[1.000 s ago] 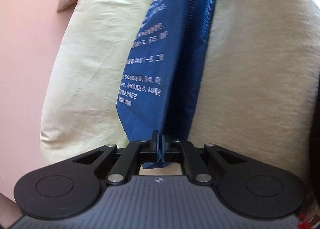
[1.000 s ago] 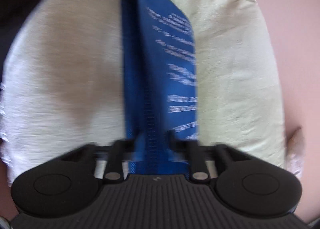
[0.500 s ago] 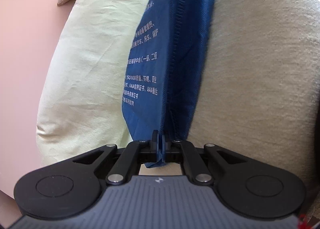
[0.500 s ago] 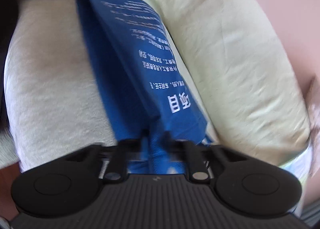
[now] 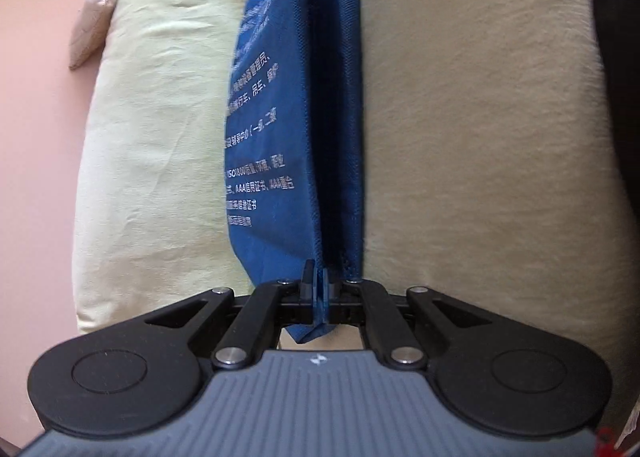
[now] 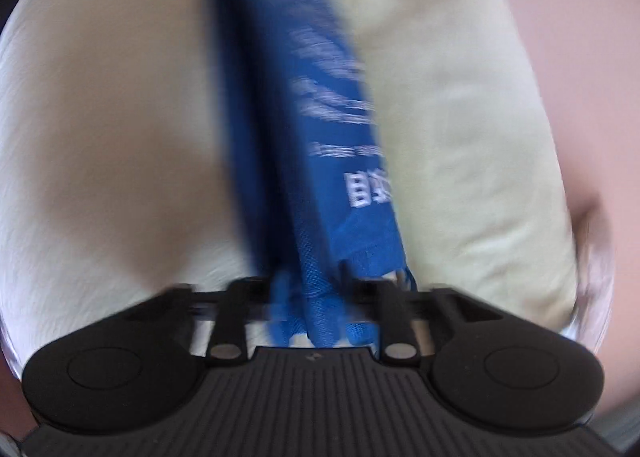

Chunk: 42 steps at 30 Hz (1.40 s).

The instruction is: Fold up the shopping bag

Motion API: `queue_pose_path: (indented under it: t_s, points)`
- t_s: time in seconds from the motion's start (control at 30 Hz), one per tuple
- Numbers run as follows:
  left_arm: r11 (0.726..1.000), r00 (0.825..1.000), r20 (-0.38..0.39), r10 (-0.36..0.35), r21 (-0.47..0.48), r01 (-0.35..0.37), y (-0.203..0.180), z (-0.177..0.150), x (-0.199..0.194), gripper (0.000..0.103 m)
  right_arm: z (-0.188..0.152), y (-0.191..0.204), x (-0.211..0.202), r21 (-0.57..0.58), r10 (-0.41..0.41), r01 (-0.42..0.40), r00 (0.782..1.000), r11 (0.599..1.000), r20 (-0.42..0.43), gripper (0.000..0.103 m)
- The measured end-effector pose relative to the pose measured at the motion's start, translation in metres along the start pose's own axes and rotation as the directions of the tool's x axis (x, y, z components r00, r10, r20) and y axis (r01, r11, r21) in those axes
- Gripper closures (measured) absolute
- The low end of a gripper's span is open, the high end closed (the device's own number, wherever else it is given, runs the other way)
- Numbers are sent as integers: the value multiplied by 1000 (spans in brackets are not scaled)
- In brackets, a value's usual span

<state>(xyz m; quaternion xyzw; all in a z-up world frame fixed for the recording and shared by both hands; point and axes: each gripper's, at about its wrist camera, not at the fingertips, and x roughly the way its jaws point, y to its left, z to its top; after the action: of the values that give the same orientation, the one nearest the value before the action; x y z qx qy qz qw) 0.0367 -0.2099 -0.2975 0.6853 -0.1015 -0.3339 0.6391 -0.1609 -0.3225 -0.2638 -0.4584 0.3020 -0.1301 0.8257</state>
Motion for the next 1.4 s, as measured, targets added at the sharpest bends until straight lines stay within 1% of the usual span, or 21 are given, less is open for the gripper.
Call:
queue_pose_path:
  t_s: [0.03,0.13,0.23,0.3,0.43,0.47,0.5,0.57,0.63,0.7,0.77,0.8,0.83,0.93,1.03,1.1,1.17,1.23,1.3,1.37,1.4]
  points:
    - [1000,1000,2,4,5,-4,-1,0,0,102,2,-4,-7,17,-7,7,1000,1000,27,70]
    - [1000,1000,9,19,19,-19,-6,-1,-1,103,2,3,-24,-23,4,-2,996,1000,91,72]
    - [999,1000,13,24,36,-24,-8,-4,-4,103,6,17,-28,-66,13,-6,995,998,99,73]
    - [998,999,15,30,49,-31,-9,-5,-4,103,6,22,-21,-108,29,-21,997,994,77,101]
    - [996,999,29,46,71,-48,-15,-10,-7,103,-3,36,-29,-209,1,21,995,978,103,103]
    - [996,998,35,50,76,-53,-16,-11,-8,103,-5,41,-27,-221,9,13,995,975,96,103]
    - [997,998,42,37,73,-40,-14,-12,-11,102,-7,46,-26,-233,17,4,996,972,89,103]
    - [999,999,43,-10,40,8,-5,-16,-15,88,-10,55,-23,-256,33,-13,997,966,75,102]
    - [995,996,21,-90,-39,90,16,-23,-20,88,-13,62,-21,-272,48,-30,997,962,60,102]
    - [974,983,-4,-184,-139,181,38,-33,-26,88,-10,58,-21,-247,59,-46,997,968,48,102]
    - [931,963,-1,-268,-256,259,63,-41,-35,88,-10,55,-22,-238,70,-58,997,970,43,101]
    - [910,958,15,-287,-308,278,73,-43,-40,88,-11,54,-23,-237,72,-60,996,970,42,101]
    - [878,954,45,-297,-379,292,88,-41,-45,88,-13,53,-24,-234,76,-64,996,970,41,101]
    - [793,956,121,-268,-535,291,118,-16,-46,87,-15,51,-25,-246,74,-62,996,967,42,101]
    - [745,952,190,-240,-592,306,126,29,-29,86,-10,42,-15,-260,68,-55,997,964,44,101]
    - [723,940,220,-261,-601,342,126,60,-13,86,-8,38,-12,-263,69,-55,997,963,43,100]
    - [716,930,225,-290,-594,367,118,76,-1,86,-7,35,-9,-264,70,-56,997,963,42,100]
    - [715,909,186,-373,-567,409,96,90,16,88,-8,34,-9,-272,70,-55,997,961,45,99]
    - [747,921,159,-356,-543,383,78,96,21,100,-11,29,-9,-244,65,-53,997,968,41,98]
    - [759,925,157,-345,-534,373,69,93,19,103,-13,21,-8,-187,58,-51,998,981,31,96]
    - [757,926,153,-347,-537,372,69,94,20,103,-13,12,-7,-120,52,-50,999,991,16,96]
